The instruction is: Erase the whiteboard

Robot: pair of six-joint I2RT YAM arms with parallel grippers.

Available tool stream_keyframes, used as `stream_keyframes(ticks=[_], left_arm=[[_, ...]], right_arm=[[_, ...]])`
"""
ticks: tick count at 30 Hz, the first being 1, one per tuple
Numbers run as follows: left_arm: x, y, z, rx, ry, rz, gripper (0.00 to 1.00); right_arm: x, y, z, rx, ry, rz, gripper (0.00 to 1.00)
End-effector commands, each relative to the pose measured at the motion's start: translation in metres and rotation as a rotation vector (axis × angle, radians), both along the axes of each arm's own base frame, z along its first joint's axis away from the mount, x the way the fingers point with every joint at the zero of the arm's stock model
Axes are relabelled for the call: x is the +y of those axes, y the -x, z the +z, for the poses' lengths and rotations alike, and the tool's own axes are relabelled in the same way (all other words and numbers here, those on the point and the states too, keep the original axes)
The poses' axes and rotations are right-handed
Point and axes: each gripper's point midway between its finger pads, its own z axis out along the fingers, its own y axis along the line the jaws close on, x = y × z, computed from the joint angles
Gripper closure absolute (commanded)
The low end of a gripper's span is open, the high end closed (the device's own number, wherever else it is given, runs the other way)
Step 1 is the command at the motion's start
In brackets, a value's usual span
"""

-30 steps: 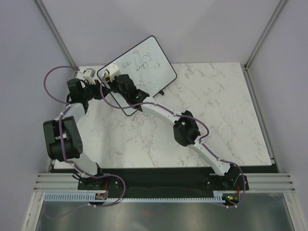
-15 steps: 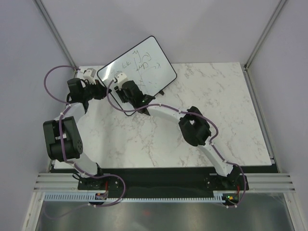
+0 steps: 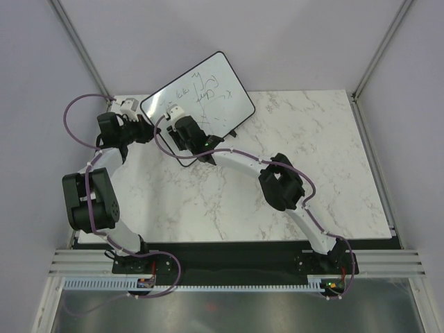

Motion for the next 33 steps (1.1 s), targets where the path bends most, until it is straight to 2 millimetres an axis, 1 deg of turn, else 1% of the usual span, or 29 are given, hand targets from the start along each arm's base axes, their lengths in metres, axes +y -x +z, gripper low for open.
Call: stream_keyframes(ticks=[1,2,3,4,5,6,7,8,9,11,13,14,17,18,19,20,21,22,24,25,26,28,29,31,32,33], left_arm=[[-0.022,0.003,0.018,-0.111,-0.092,-0.136,0.98],[-0.022,0.003,0.018,-0.112,-0.093,-0.136,0.98],[-0.022,0.004,0.018,-0.112,-0.093,-0.136,0.98],[-0.022,0.004,0.018,-0.112,-0.095,-0.137,0.98],[-0.022,0.004,0.018,-0.111,-0.094,-0.137,0.98],[-0.022,0.005,0.018,-0.112,-0.096,-0.139,0.98],[-0.023,0.005,0.018,-0.112,-0.097,-0.139,0.98],[-0.022,0.005,0.018,-0.111,-0.096,-0.137,0.98],[-0.022,0.005,0.02,-0.117,-0.099,-0.136,0.98],[-0.022,0.005,0.021,-0.12,-0.101,-0.136,0.98],[-0.022,0.006,0.024,-0.133,-0.112,-0.138,0.98],[-0.022,0.006,0.024,-0.135,-0.116,-0.136,0.98],[-0.022,0.007,0.022,-0.144,-0.138,-0.141,0.98],[-0.021,0.007,0.021,-0.144,-0.143,-0.14,0.98],[-0.021,0.007,0.021,-0.145,-0.144,-0.141,0.98],[-0.021,0.007,0.02,-0.143,-0.145,-0.142,0.98],[-0.022,0.007,0.02,-0.142,-0.143,-0.143,0.98],[-0.022,0.006,0.02,-0.143,-0.142,-0.142,0.98],[-0.022,0.005,0.021,-0.143,-0.139,-0.144,0.98],[-0.022,0.005,0.021,-0.145,-0.139,-0.144,0.98],[-0.022,0.004,0.022,-0.146,-0.14,-0.144,0.98],[-0.023,0.004,0.023,-0.147,-0.135,-0.146,0.98],[-0.023,0.004,0.023,-0.146,-0.132,-0.147,0.98],[-0.023,0.004,0.023,-0.144,-0.127,-0.147,0.98],[-0.023,0.004,0.022,-0.143,-0.128,-0.147,0.98],[-0.023,0.005,0.022,-0.142,-0.128,-0.145,0.98]], right_arm=[[0.01,-0.026,0.019,-0.059,-0.007,-0.003,1.0],[0.016,-0.029,0.03,-0.081,-0.027,0.001,1.0],[0.023,-0.036,0.062,-0.131,-0.08,0.001,1.0],[0.028,-0.04,0.062,-0.141,-0.09,0.009,1.0],[0.035,-0.041,0.068,-0.158,-0.107,0.034,1.0],[0.041,-0.044,0.092,-0.202,-0.159,0.048,1.0],[0.046,-0.046,0.088,-0.212,-0.168,0.061,1.0],[0.049,-0.049,0.091,-0.234,-0.181,0.067,1.0],[0.055,-0.05,0.1,-0.276,-0.221,0.081,1.0],[0.059,-0.057,0.091,-0.321,-0.217,0.093,1.0],[0.063,-0.064,0.095,-0.377,-0.249,0.086,1.0],[0.064,-0.067,0.101,-0.409,-0.268,0.087,1.0],[0.069,-0.064,0.113,-0.426,-0.316,0.116,1.0],[0.072,-0.061,0.113,-0.41,-0.336,0.126,1.0],[0.074,-0.056,0.119,-0.407,-0.348,0.151,1.0],[0.075,-0.054,0.117,-0.399,-0.339,0.158,1.0],[0.074,-0.054,0.109,-0.385,-0.319,0.161,1.0],[0.075,-0.052,0.105,-0.375,-0.308,0.168,1.0],[0.076,-0.049,0.089,-0.336,-0.257,0.196,1.0],[0.081,-0.042,0.085,-0.319,-0.246,0.241,1.0],[0.081,-0.039,0.074,-0.287,-0.222,0.254,1.0],[0.081,-0.037,0.067,-0.25,-0.233,0.251,1.0],[0.082,-0.036,0.06,-0.24,-0.237,0.25,1.0],[0.086,-0.035,0.056,-0.216,-0.271,0.249,1.0],[0.088,-0.035,0.066,-0.226,-0.299,0.246,1.0],[0.091,-0.036,0.062,-0.22,-0.31,0.243,1.0]])
